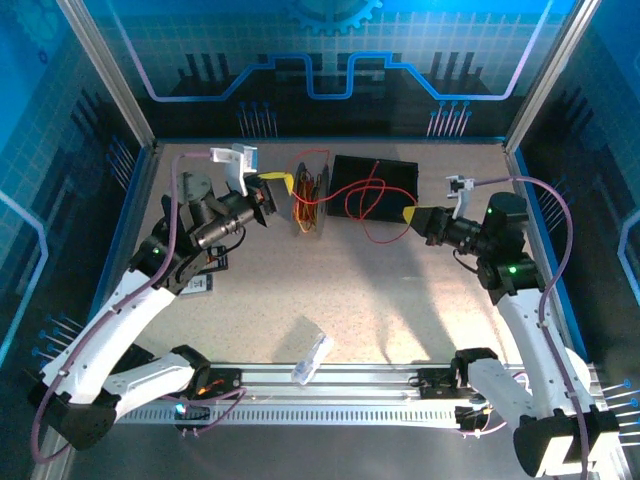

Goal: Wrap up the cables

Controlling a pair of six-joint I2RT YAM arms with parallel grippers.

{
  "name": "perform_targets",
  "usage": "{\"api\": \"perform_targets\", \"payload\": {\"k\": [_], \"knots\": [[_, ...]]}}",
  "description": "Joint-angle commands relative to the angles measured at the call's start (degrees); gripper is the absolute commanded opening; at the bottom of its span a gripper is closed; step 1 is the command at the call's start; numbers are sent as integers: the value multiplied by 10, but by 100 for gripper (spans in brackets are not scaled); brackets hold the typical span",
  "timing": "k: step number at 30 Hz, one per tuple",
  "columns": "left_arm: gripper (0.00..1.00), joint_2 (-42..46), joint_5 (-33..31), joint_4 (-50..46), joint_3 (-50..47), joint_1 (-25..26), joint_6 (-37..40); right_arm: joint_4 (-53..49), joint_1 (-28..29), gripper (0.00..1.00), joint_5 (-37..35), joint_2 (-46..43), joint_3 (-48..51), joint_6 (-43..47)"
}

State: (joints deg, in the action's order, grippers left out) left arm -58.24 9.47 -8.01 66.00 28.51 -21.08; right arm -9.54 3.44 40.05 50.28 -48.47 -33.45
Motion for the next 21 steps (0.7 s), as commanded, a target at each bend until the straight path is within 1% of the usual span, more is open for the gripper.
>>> {"api": "perform_targets", "payload": {"k": [1,2,5,6,8,10,12,14,18,21], "knots": [[0,28,-41,-10,-17,-16,1,-53,-15,0,-61,1,-33,18],[0,32,-64,-12,-15,-20,7,-97,-21,0,-94,8,-47,39],[0,21,-187,-39,26,-32,35,-168,-42,0,-155,25,-58,73],[0,15,-215,-40,40,-43,42,-186,-50,0,-174,31,-59,84],[0,3,-247,-34,60,-63,51,-211,-59,0,-215,34,-57,98],[0,-12,-262,-24,73,-79,63,-233,-62,0,-263,33,-54,111],[0,-27,-264,-14,79,-95,69,-250,-64,0,-317,31,-46,120],[0,-37,-265,-4,76,-107,76,-256,-68,0,-355,25,-35,123],[0,-57,-260,25,61,-137,77,-253,-81,0,-403,16,-6,123],[0,-75,-247,54,55,-147,70,-242,-91,0,-435,19,10,120]]}}
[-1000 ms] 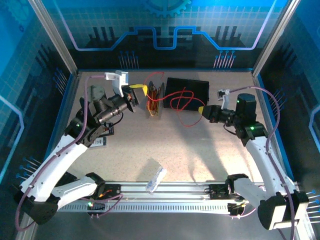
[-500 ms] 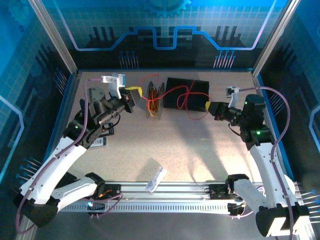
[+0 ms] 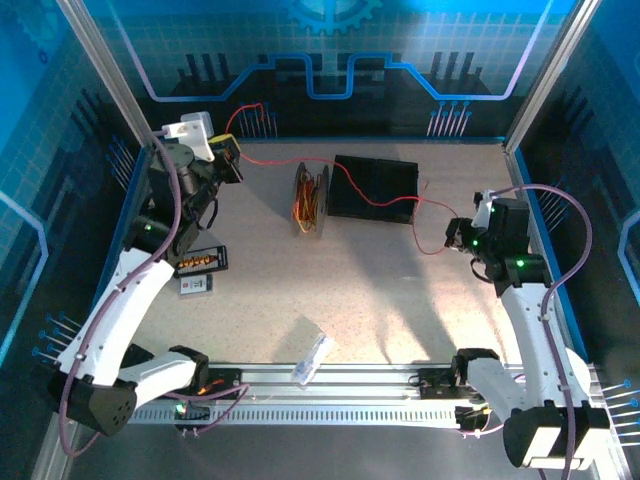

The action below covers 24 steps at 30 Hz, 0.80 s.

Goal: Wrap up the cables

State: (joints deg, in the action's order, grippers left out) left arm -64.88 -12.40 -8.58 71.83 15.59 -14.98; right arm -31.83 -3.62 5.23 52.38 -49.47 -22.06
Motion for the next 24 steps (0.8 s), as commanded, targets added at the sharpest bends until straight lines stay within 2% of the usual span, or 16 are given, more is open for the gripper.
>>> {"api": "perform_targets", "payload": {"k": [1,6,11,15,17,18,21,24], "knots": [[0,-17,-19,71,-5,-18,6,-13,-25,0,-100,-1,27,1],[0,-43,27,117,-17,-12,-52,35,-41,0,-122,7,72,-13],[0,-79,22,161,-19,52,-54,98,-64,0,-40,54,99,-6],[0,-114,16,206,-26,107,-61,133,-84,18,25,98,102,-11],[0,-133,7,233,-32,136,-62,145,-94,34,66,102,102,-15],[0,-141,6,242,-34,146,-62,144,-97,39,82,99,99,-15],[0,-166,4,267,-34,174,-65,124,-100,55,123,70,86,-14],[0,-184,2,286,-31,197,-67,90,-100,66,163,23,64,-8]]}}
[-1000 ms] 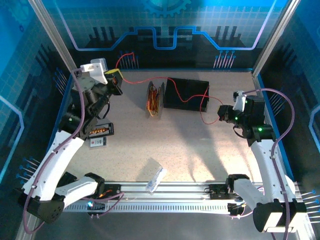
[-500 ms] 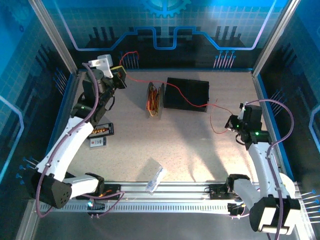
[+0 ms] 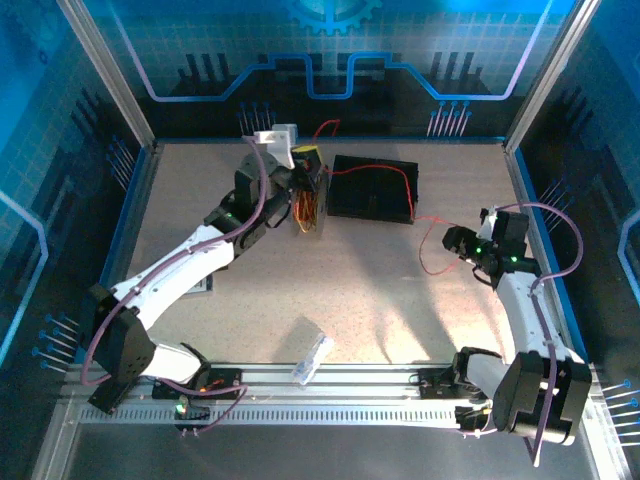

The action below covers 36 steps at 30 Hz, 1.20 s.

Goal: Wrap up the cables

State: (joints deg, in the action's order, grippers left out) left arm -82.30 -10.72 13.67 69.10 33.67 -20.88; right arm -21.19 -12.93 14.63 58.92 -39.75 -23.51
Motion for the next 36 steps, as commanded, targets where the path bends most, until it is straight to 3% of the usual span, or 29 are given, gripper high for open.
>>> {"api": "perform_targets", "payload": {"k": [1,5,8,11,12,16,18,21,24,31,36], "knots": [[0,-16,-19,68,0,24,-5,-29,-7,72,80,-56,-43,10],[0,-37,-27,71,17,44,1,-63,-8,88,159,-81,-79,22],[0,-43,-27,76,21,54,3,-46,-6,91,238,-93,-87,1],[0,-45,-23,72,25,59,2,-16,-7,95,268,-105,-90,-25],[0,-44,-23,70,25,61,4,-18,-7,95,249,-107,-95,-29],[0,-32,-29,66,19,62,8,-86,-10,100,45,-80,-103,7],[0,-24,-35,67,20,62,20,-80,-19,100,73,-36,-96,13],[0,-17,-48,63,34,61,48,-40,-13,97,201,21,-63,-5],[0,-16,-60,59,53,57,72,-46,14,100,187,26,-44,12],[0,-11,-70,72,45,44,75,-46,8,100,150,13,-12,-10],[0,-6,-71,74,44,40,76,-6,-21,100,193,41,13,-79]]}}
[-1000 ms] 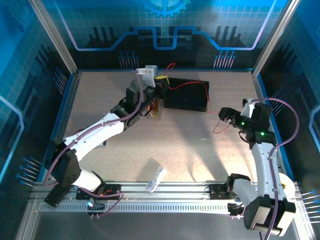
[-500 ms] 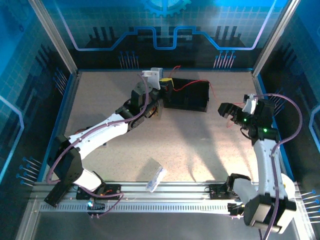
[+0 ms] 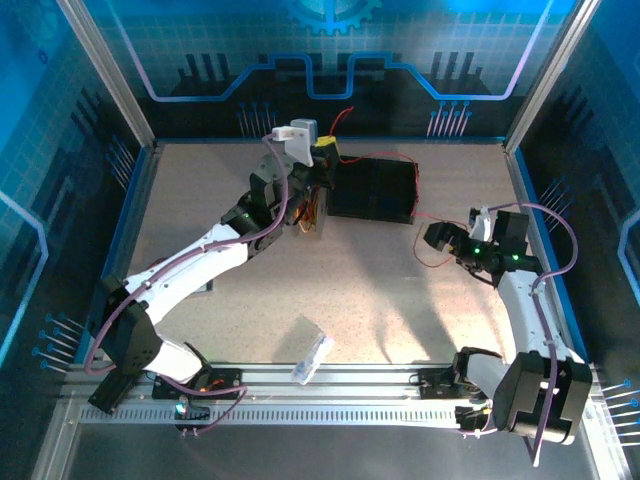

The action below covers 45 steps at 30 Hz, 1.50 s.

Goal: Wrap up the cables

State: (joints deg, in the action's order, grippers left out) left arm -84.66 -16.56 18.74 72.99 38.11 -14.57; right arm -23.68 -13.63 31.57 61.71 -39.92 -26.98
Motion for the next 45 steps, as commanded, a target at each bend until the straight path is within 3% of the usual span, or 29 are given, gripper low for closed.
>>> {"api": "perform_targets", "payload": {"k": [1,3,7,11,14,17,19,22,25,28,31,38,45], "knots": [[0,21,-16,25,4,-5,15,2,-14,100,-7,14,10,-53],[0,28,-18,26,-1,-9,16,-26,-19,100,-63,13,5,-69],[0,38,-9,18,-13,-16,0,-41,-55,100,-87,-12,14,-91],[0,41,17,6,-22,-16,-36,-24,-54,100,-49,-66,14,-85],[0,42,41,15,-39,-11,-69,-31,-7,100,-51,-110,-22,-67],[0,44,47,26,-53,1,-84,-22,84,100,-87,-161,-59,-41],[0,45,48,31,-61,9,-92,12,141,90,-93,-186,-68,-30],[0,44,57,34,-68,12,-109,109,194,82,-23,-196,-66,-25],[0,46,70,32,-72,13,-128,191,246,74,16,-168,-77,-3],[0,52,79,29,-78,15,-147,163,312,69,-18,-97,-137,99],[0,59,86,28,-86,15,-161,159,372,57,-64,-35,-166,226],[0,77,103,28,-107,16,-192,178,423,62,-127,54,-214,384],[0,83,112,33,-119,21,-205,206,429,62,-130,95,-235,438]]}}
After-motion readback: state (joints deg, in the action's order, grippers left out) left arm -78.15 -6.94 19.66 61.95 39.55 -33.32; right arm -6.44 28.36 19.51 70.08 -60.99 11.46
